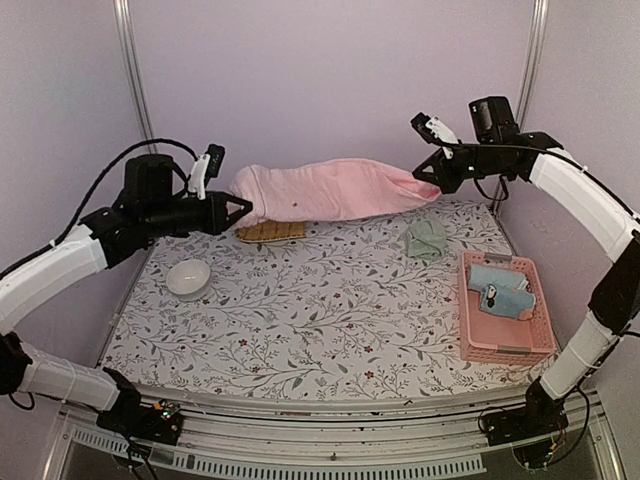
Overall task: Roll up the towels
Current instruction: Adjust the towel at the center of the board, then pick up the towel from the center of the board.
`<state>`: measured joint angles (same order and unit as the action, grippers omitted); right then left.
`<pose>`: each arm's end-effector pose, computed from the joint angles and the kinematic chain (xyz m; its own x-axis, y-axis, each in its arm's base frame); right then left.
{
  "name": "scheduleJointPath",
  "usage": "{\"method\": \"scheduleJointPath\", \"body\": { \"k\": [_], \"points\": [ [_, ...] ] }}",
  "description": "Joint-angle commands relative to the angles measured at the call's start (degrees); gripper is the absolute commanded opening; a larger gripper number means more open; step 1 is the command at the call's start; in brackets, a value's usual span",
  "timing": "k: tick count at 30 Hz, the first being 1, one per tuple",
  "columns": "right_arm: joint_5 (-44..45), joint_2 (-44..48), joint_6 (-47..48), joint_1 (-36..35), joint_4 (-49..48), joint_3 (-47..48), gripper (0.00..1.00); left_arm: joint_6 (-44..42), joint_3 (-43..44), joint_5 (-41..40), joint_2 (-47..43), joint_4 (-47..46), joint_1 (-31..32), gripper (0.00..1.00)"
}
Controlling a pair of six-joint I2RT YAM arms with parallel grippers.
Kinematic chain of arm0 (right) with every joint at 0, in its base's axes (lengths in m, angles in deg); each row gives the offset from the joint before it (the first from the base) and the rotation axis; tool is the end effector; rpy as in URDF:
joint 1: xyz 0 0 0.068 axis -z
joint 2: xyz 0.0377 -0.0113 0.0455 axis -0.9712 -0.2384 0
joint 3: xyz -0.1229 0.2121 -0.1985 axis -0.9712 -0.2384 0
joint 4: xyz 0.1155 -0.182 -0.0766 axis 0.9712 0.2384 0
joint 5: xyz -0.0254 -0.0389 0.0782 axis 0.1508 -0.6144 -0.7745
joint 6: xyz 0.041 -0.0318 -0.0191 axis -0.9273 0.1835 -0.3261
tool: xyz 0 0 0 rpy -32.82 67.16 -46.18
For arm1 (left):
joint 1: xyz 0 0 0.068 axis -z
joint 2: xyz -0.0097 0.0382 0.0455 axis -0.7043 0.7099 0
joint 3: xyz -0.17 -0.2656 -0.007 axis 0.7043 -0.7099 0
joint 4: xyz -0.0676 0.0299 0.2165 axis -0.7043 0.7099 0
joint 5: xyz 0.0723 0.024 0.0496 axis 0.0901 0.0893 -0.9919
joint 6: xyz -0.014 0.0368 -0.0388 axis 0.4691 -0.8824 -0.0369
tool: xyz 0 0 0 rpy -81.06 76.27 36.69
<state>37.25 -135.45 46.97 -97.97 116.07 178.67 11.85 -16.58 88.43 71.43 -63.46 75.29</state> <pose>0.3111 0.1391 0.4437 -0.2015 -0.5007 -0.8419 -0.7882 0.5931 -0.1641 0.1984 -0.1284 0.4047 -0.4662 -0.0794 -0.8811 0.5900 0.7142 -0.3766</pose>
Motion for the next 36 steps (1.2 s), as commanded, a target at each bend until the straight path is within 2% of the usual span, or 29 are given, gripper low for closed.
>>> {"method": "scheduleJointPath", "body": {
  "k": [1, 4, 7, 11, 13, 15, 18, 20, 25, 29, 36],
  "points": [
    [-2.18, 1.47, -0.07, -0.22, -5.55, -19.10, 0.02, 1.69, -14.58, 5.50, -1.99, 3.65, 4.56, 0.00],
    [-2.32, 0.87, -0.94, 0.25, -8.91, -27.83, 0.02, 2.91, -19.49, 9.57, -0.88, 3.96, 6.93, 0.00],
    [-3.00, -0.75, -1.93, 0.44, -9.46, -28.58, 0.02, 1.36, -20.10, 8.89, -0.45, 6.54, 7.34, 0.14],
    [-1.78, -1.85, -2.79, 0.46, -8.96, -26.54, 0.02, -0.56, -18.37, 4.73, -2.28, 10.04, 6.78, 0.38],
    [-0.88, -2.56, -3.44, 0.47, -8.99, -25.57, 0.02, 2.25, -18.19, -0.50, -3.07, 11.01, 4.47, 0.49],
    [-0.29, -3.77, -3.86, 0.49, -9.02, -24.63, 0.02, 6.35, -18.86, -4.35, -2.87, 11.25, 0.94, 0.54],
    [-0.63, -5.48, -4.01, 0.53, -8.74, -23.76, 0.02, 8.52, -18.14, -4.01, 0.47, 12.28, -2.12, 0.51],
    [-1.64, -6.34, -3.93, 0.56, -7.98, -23.30, 0.02, 8.99, -16.00, -6.32, 3.67, 16.98, -2.38, 0.47],
    [-2.55, -6.36, -3.75, 0.53, -7.43, -22.81, 0.02, 10.65, -14.38, -8.31, 6.68, 26.14, -3.09, 0.31],
    [-3.41, -6.47, -3.66, 0.47, -7.17, -22.72, 0.02, 13.27, -14.88, -11.58, 6.73, 30.25, -3.10, 0.36],
    [-4.25, -7.78, -3.51, 0.55, -6.61, -21.86, 0.02, 13.52, -17.13, -10.61, 11.36, 29.21, -1.64, 0.40]
  ]
}}
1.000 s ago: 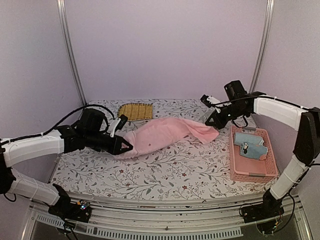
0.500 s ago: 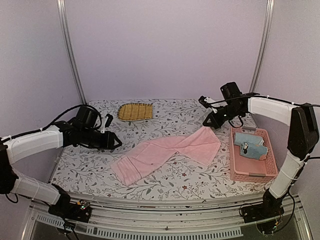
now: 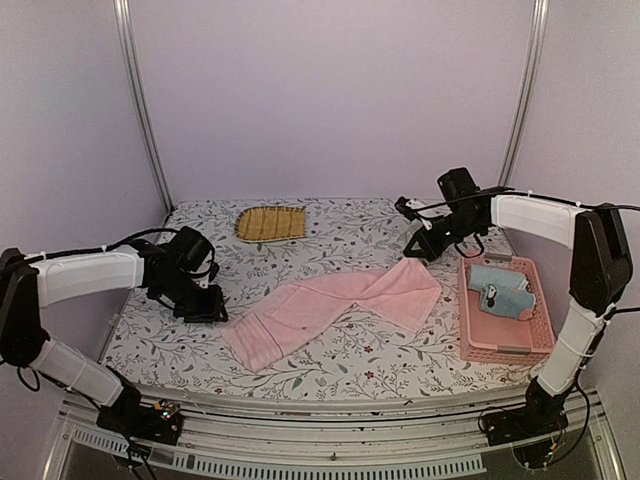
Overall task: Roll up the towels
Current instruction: Pick up the towel from the center of the board.
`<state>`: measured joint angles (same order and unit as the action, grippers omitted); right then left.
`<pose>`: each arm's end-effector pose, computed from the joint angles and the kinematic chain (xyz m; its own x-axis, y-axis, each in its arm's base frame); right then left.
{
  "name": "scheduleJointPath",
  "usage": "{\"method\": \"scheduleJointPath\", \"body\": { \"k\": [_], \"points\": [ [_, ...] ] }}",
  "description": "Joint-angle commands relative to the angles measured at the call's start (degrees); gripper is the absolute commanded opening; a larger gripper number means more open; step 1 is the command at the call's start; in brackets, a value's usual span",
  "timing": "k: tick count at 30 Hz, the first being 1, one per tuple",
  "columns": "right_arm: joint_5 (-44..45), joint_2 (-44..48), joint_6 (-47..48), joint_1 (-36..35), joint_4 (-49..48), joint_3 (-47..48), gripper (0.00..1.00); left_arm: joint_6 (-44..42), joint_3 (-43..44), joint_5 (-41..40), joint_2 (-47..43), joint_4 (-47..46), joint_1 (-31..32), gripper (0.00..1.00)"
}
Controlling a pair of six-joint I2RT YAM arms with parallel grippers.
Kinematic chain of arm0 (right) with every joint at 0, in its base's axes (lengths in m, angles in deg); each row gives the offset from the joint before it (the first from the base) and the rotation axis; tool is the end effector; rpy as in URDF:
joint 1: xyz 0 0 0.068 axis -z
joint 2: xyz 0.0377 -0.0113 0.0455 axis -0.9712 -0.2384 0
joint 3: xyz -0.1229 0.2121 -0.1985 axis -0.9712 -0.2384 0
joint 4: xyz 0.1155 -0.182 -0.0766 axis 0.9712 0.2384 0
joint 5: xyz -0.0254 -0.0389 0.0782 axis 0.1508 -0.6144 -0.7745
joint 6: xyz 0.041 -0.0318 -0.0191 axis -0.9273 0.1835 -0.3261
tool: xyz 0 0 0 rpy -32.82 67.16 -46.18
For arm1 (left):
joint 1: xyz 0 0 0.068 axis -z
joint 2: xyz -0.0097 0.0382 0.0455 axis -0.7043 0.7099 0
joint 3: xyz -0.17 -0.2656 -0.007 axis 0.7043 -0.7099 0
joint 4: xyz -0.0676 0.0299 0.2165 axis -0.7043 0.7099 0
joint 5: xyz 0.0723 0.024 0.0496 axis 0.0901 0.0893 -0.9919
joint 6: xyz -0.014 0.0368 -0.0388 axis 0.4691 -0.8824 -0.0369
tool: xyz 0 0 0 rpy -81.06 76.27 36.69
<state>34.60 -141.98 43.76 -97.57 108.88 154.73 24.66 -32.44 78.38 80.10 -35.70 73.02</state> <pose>0.3281 0.1450 0.2944 -0.5254 -0.5660 -0.6353 -0.7911 0.5998 0.1198 0.1829 -0.1021 0.2530 -0.9648 -0.0681 -0.2539 -0.0012 0.9669 -0.2550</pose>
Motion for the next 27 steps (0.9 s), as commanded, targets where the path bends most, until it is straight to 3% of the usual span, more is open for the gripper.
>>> {"method": "scheduleJointPath", "body": {
  "k": [1, 19, 27],
  "points": [
    [-1.80, -1.39, -0.31, 0.18, 0.70, 2.17, 0.02, 0.61, -1.31, -0.19, 3.48, 0.95, 0.85, 0.41],
    [-3.47, -1.04, -0.18, 0.18, 0.83, 1.70, 0.02, 1.50, -0.27, -5.65, 15.77, -4.36, 2.59, 0.41],
    [-3.75, -1.43, -0.26, 0.17, 1.01, 1.71, 0.02, 0.94, -0.16, -8.30, 17.59, -2.49, 4.01, 0.21]
  ]
}}
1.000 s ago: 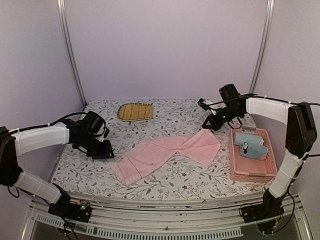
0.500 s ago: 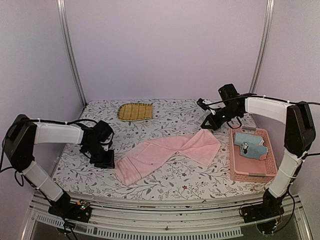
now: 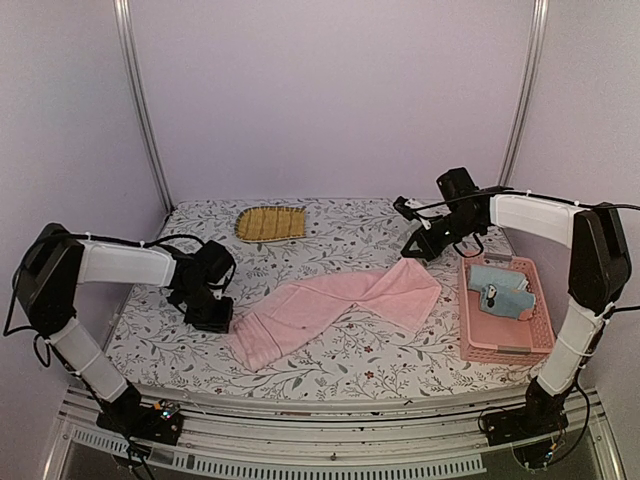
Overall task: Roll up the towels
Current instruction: Pick up the towel from the center of the board.
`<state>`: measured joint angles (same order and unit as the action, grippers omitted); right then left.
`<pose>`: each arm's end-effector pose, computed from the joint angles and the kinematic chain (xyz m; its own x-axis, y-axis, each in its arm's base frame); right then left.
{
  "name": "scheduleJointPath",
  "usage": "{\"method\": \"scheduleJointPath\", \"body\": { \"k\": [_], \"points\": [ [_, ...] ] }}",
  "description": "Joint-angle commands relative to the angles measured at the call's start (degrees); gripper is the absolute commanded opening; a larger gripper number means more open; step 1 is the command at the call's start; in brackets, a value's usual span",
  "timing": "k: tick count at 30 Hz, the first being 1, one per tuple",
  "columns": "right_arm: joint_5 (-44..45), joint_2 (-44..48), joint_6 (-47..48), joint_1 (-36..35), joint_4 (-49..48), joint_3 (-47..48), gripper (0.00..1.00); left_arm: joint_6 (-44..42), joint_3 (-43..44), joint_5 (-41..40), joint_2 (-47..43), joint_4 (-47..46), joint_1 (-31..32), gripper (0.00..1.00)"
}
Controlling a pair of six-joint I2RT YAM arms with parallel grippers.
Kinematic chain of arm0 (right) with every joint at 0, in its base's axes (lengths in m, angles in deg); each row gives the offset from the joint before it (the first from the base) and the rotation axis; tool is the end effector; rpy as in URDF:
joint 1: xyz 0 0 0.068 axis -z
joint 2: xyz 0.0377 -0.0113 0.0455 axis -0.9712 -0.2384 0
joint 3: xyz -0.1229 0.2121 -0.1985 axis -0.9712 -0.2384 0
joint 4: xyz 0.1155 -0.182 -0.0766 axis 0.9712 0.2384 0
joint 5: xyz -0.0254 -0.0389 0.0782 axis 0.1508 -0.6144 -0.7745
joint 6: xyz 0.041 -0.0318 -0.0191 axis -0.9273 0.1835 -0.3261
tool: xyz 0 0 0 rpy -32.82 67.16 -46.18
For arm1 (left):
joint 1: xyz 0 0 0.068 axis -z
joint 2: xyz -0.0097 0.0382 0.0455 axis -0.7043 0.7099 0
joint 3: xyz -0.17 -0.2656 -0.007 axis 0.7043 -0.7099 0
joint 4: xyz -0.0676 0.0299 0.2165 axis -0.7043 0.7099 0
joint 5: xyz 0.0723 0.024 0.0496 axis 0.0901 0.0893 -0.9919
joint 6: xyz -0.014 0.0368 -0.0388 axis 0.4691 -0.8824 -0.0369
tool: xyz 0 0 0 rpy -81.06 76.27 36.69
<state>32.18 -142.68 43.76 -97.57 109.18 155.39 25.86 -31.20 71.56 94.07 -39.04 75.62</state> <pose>0.3301 0.1473 0.2937 -0.5243 -0.5584 -0.6429 -0.8021 0.5773 0.1527 0.2140 -0.1265 0.2085 -0.9837 -0.0374 -0.1760 -0.0234 0.9965 -0.0807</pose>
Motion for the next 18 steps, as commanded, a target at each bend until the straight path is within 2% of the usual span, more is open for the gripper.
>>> {"method": "scheduleJointPath", "body": {
  "k": [1, 6, 10, 14, 18],
  "points": [
    [-1.27, -0.86, -0.27, 0.13, 0.72, 1.06, 0.02, -0.52, -1.08, -1.77, 3.83, 1.18, 1.67, 0.17],
    [0.07, -1.54, -0.68, 0.18, 0.83, 1.29, 0.02, -2.49, 0.35, -2.30, 4.89, 1.43, 2.28, 0.00],
    [3.21, -2.17, -0.76, 1.82, 0.97, 4.70, 0.02, -5.53, 6.58, -8.35, 3.05, 4.09, 1.98, 0.00],
    [3.71, -4.26, -0.88, 6.70, 4.64, 15.41, 0.02, -9.97, 17.11, -19.74, -2.47, 7.29, 0.86, 0.00],
    [3.14, -6.45, -1.28, 10.52, 9.79, 29.50, 0.02, -15.12, 27.11, -26.68, -6.76, 6.84, -1.08, 0.00]
  ]
}}
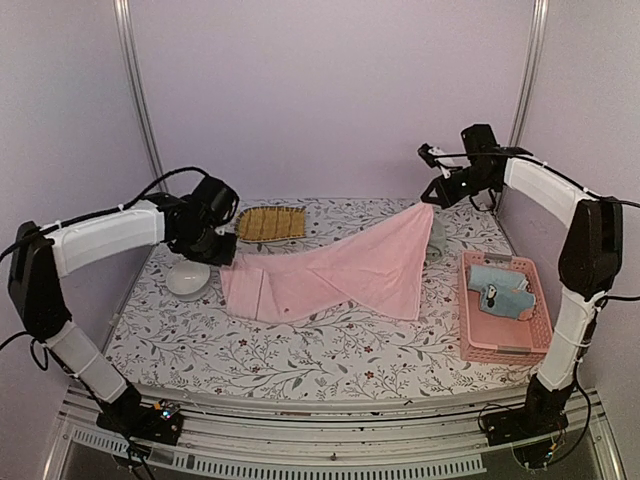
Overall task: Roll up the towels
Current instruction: Pick up the towel from the center of the board, then flatten out the towel at the center of the board.
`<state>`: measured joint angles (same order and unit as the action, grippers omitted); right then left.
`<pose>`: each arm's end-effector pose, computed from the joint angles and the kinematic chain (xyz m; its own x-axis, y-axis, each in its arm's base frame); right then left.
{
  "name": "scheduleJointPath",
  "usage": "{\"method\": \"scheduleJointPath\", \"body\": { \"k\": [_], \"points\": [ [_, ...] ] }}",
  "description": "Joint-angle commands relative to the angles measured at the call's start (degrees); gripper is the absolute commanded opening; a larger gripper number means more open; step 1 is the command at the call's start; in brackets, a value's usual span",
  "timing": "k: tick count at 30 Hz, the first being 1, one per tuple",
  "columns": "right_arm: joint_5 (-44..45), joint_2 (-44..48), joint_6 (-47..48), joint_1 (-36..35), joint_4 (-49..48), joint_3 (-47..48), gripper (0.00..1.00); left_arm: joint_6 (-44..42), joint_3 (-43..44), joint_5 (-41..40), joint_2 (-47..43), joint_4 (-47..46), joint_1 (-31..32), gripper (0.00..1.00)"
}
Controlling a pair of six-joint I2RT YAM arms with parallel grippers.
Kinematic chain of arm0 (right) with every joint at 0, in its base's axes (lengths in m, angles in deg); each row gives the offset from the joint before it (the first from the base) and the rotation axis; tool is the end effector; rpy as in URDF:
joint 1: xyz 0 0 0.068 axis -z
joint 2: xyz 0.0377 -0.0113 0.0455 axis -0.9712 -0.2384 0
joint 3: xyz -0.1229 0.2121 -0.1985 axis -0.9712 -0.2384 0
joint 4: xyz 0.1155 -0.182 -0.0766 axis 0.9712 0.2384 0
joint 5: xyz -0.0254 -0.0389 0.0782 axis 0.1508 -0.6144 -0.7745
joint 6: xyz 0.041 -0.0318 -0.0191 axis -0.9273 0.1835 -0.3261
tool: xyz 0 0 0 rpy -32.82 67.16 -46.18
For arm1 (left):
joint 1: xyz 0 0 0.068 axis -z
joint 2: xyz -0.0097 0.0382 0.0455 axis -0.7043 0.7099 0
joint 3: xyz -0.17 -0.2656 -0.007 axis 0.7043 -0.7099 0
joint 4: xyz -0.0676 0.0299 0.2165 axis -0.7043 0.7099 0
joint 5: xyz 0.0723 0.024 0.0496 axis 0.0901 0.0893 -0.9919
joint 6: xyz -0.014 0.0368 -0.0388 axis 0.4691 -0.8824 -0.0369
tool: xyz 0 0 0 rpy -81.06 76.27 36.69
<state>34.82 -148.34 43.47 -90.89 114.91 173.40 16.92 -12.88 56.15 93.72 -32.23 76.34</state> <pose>0.3853 0.1168 0.3393 -0.5207 -0.4797 -0.7062 -0.7214 0.6896 0.0635 0.2537 -0.1429 0.2838 -0.8808 0.0932 -0.4642 0.0574 0.9942 0.0908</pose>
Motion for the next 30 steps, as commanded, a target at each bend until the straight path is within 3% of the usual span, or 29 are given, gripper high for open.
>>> {"method": "scheduleJointPath", "body": {
  "k": [1, 5, 10, 15, 24, 27, 30],
  "points": [
    [0.59, -0.93, -1.07, 4.20, 4.96, 14.12, 0.02, -7.77, 10.49, -12.54, -8.07, -1.22, -2.00, 0.00],
    [0.76, 1.09, -2.01, 4.54, 5.88, 20.61, 0.02, -12.83, 11.57, -13.82, -14.40, -9.52, -2.04, 0.00],
    [1.03, 7.33, -3.81, 4.74, 4.12, 18.62, 0.02, -17.36, 9.18, -12.44, -21.26, -15.35, -2.05, 0.00],
    [-1.76, 16.13, -2.75, 4.83, 3.13, 9.69, 0.02, -17.71, 5.94, -10.98, -28.11, -15.30, -1.98, 0.00],
    [-14.27, 41.92, 0.23, 4.86, 1.62, -16.03, 0.02, -13.20, -2.72, 1.68, -47.64, -15.05, -1.69, 0.00],
    [-18.34, 48.34, 2.31, 4.88, 4.29, -20.15, 0.02, -11.59, -4.41, 6.22, -53.08, -13.80, -1.60, 0.00],
    [-18.51, 48.74, 3.48, 5.02, 6.13, -21.38, 0.02, -9.35, -6.42, 9.47, -55.00, -13.01, -1.65, 0.00]
  ]
}}
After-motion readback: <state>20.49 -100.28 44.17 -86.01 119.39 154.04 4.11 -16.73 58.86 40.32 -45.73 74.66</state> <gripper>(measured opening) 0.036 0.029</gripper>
